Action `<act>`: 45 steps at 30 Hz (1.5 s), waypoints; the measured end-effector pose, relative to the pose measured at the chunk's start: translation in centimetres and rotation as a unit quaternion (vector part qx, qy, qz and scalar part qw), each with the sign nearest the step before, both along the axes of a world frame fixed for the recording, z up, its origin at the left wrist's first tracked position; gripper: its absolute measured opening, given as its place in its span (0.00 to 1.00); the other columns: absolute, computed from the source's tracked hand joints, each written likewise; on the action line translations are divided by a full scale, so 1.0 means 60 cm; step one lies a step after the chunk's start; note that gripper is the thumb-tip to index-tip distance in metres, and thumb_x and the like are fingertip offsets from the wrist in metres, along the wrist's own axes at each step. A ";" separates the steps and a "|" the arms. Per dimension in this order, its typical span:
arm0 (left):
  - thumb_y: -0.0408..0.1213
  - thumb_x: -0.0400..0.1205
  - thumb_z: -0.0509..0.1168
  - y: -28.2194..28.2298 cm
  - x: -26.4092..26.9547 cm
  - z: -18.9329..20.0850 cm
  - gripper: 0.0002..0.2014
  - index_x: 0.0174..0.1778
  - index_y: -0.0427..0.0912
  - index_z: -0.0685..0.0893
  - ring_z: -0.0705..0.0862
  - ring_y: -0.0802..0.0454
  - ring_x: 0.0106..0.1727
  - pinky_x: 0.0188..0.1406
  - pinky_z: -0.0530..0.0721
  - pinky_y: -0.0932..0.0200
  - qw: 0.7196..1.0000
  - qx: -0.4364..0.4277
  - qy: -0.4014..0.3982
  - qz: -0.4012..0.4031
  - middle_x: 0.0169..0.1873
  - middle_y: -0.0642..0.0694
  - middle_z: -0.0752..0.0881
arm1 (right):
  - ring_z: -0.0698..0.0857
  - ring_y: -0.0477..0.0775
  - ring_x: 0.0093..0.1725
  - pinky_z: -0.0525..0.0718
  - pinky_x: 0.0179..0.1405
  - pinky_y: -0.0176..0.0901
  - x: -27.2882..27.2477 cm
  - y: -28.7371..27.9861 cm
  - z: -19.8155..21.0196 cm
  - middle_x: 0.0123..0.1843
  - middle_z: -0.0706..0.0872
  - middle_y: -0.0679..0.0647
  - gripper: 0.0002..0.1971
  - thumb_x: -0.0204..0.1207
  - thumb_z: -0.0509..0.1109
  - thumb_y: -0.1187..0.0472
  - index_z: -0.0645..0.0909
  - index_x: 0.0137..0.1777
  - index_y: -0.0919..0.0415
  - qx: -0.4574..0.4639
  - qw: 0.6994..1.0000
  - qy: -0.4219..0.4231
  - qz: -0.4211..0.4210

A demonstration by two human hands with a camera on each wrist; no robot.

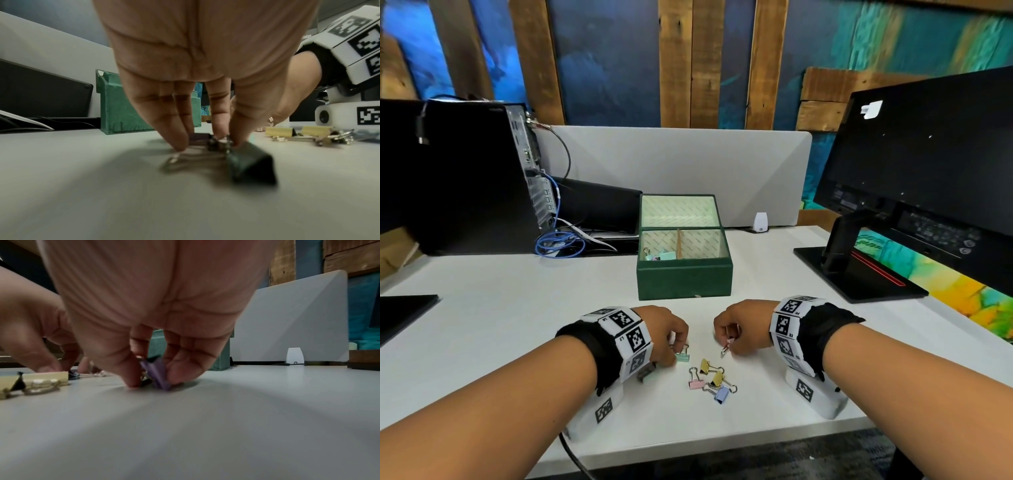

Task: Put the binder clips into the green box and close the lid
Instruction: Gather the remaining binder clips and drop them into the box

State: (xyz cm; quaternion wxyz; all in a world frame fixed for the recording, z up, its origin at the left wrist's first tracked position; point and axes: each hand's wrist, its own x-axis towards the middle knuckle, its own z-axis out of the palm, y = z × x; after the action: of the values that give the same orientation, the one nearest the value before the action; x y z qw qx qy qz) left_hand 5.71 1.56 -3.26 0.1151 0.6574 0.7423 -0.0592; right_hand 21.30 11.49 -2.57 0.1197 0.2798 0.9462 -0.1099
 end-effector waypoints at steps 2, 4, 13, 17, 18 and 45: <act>0.40 0.74 0.70 0.001 -0.001 0.002 0.12 0.53 0.52 0.84 0.78 0.52 0.48 0.50 0.78 0.60 1.000 0.002 0.004 0.005 0.47 0.54 0.77 | 0.78 0.51 0.43 0.73 0.33 0.33 0.001 0.002 0.001 0.45 0.80 0.48 0.10 0.73 0.67 0.63 0.83 0.51 0.52 -0.003 1.000 0.004 -0.009; 0.43 0.74 0.70 0.000 -0.002 0.006 0.14 0.56 0.53 0.84 0.79 0.52 0.51 0.54 0.79 0.59 1.000 0.004 0.001 0.010 0.49 0.53 0.77 | 0.79 0.51 0.44 0.76 0.40 0.37 0.001 0.005 0.001 0.45 0.82 0.48 0.10 0.72 0.67 0.63 0.84 0.52 0.53 -0.001 1.000 0.009 -0.015; 0.51 0.68 0.76 -0.060 -0.042 0.032 0.33 0.69 0.65 0.71 0.78 0.56 0.66 0.61 0.76 0.61 0.997 -0.039 -0.051 0.051 0.68 0.57 0.75 | 0.79 0.49 0.45 0.79 0.47 0.41 0.002 0.019 -0.003 0.45 0.82 0.46 0.08 0.72 0.69 0.64 0.80 0.42 0.48 0.023 0.999 0.024 -0.025; 0.49 0.68 0.77 -0.074 -0.045 0.039 0.41 0.75 0.64 0.64 0.79 0.53 0.66 0.56 0.76 0.61 0.994 -0.101 0.002 0.051 0.69 0.56 0.73 | 0.79 0.49 0.45 0.80 0.48 0.41 0.000 0.025 -0.006 0.45 0.82 0.46 0.11 0.71 0.69 0.64 0.76 0.34 0.45 0.036 0.999 0.022 -0.025; 0.50 0.68 0.77 -0.075 -0.043 0.037 0.41 0.75 0.64 0.64 0.80 0.53 0.64 0.55 0.76 0.62 0.992 -0.114 0.015 0.045 0.68 0.55 0.74 | 0.79 0.49 0.45 0.80 0.48 0.41 -0.001 0.025 -0.007 0.44 0.82 0.46 0.13 0.71 0.69 0.64 0.75 0.32 0.44 0.038 0.999 0.021 -0.026; 0.36 0.72 0.72 0.001 -0.011 0.003 0.09 0.47 0.47 0.84 0.78 0.52 0.46 0.47 0.77 0.59 1.000 -0.024 -0.006 -0.009 0.55 0.47 0.85 | 0.78 0.49 0.40 0.76 0.39 0.36 0.003 0.033 0.000 0.45 0.83 0.48 0.13 0.71 0.69 0.66 0.77 0.33 0.45 0.013 0.994 0.092 -0.049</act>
State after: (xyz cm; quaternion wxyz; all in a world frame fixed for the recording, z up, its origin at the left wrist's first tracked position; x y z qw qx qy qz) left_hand 5.03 1.62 -3.08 0.1351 0.6613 0.7342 -0.0741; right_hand 21.49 13.46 -2.60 0.0226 0.3157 0.9398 -0.1286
